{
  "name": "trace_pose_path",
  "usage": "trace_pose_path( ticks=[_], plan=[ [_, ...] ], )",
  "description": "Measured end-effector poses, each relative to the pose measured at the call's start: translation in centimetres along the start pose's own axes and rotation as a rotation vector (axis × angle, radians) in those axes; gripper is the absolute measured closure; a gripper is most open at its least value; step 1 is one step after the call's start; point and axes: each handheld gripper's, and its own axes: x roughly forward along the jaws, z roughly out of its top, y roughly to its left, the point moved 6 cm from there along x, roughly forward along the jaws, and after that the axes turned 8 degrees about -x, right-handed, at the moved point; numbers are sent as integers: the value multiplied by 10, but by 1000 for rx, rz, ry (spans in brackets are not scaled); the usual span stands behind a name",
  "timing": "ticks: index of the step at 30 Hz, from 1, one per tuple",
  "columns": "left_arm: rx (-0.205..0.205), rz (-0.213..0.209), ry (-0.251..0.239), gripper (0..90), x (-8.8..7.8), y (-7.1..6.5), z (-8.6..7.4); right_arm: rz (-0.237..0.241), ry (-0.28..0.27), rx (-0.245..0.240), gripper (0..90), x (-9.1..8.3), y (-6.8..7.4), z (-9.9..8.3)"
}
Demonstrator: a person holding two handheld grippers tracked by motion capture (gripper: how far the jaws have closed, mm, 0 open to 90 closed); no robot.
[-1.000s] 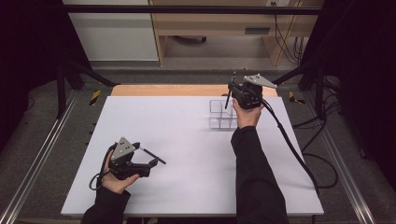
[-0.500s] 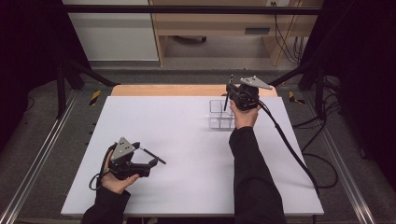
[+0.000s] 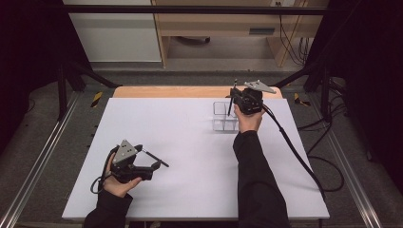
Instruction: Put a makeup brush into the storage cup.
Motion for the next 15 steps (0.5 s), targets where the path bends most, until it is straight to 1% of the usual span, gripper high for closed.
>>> trace_pose_path(
  ticks=[10, 15],
  plan=[
    [1, 0, -1, 96, 0, 0, 0, 6, 18, 15, 840, 3, -2, -11],
    [1, 0, -1, 96, 0, 0, 0, 9, 29, 6, 840, 5, 0, -16]
  ],
)
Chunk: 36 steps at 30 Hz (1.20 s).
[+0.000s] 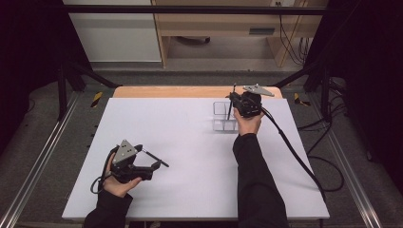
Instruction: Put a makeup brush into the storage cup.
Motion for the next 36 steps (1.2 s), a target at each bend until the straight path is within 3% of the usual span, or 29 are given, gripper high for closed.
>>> trace_pose_path(
  ticks=[15, 25, 36],
  plan=[
    [4, 1, 2, 97, 1, 0, 0, 4, 37, 1, 840, 6, 2, -19],
    [5, -1, 3, 97, 1, -1, -1, 1, 56, -27, 839, 8, 7, -26],
    [4, -2, 5, 98, 1, -1, -1, 18, 83, -4, 814, 1, 2, -37]
  ],
)
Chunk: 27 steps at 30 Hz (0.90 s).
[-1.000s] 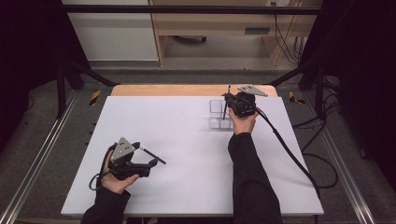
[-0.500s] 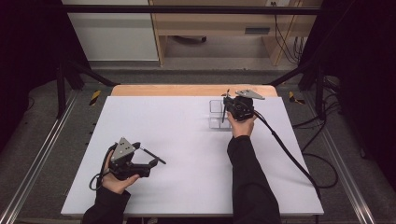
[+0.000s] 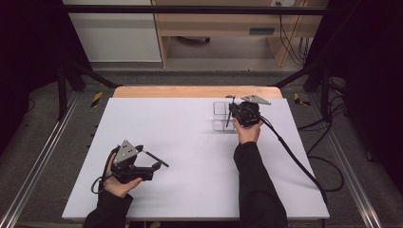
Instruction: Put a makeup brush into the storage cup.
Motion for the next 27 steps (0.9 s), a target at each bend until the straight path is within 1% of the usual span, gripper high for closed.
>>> trace_pose_path(
  ticks=[2, 8, 10, 12, 17, 22, 27],
  plan=[
    [0, 1, 1, 98, 0, 0, 0, 11, -1, 3, 792, -4, 0, 0],
    [1, 4, 2, 99, 0, 0, 0, 29, -8, -14, 710, -24, -1, 0],
    [0, 5, 3, 98, 0, 1, 0, 49, -9, -19, 673, -31, 1, -1],
    [0, 6, 3, 99, 0, 1, 0, 75, -8, -23, 635, -39, 4, -2],
    [-2, 9, 4, 98, 0, 1, -1, 124, -15, -64, 548, -58, 13, -6],
    [-2, 12, 6, 98, 0, 1, -1, 158, -23, -96, 470, -75, 22, -12],
    [1, 15, 11, 96, -1, 0, -2, 186, -38, -99, 401, -90, 27, -20]
  ],
)
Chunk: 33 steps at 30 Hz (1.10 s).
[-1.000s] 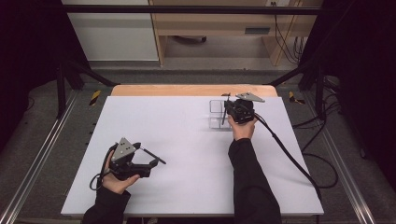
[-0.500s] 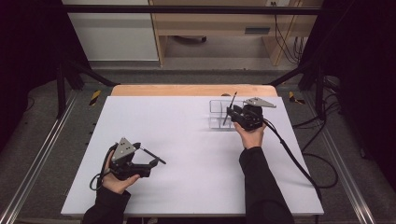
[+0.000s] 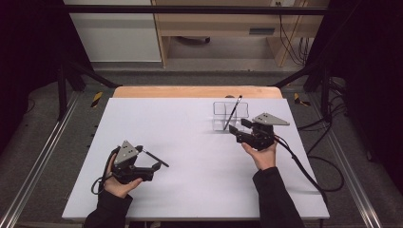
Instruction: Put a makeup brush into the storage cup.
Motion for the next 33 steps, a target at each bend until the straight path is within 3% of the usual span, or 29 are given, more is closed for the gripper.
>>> trace_pose_path(
  ticks=[12, 22, 28, 33],
  plan=[
    [-24, 22, 3, 93, -3, 6, -3, 51, 1, -20, 283, -27, 12, -12],
    [-59, 53, 27, 89, -3, 16, -8, 78, 20, -34, 223, -37, 21, -24],
    [-76, 66, 20, 82, -5, 22, -8, 68, 60, -76, 152, -43, 28, -34],
    [-85, 75, 18, 81, -7, 25, -8, 75, 61, -74, 121, -47, 35, -37]
  ],
)
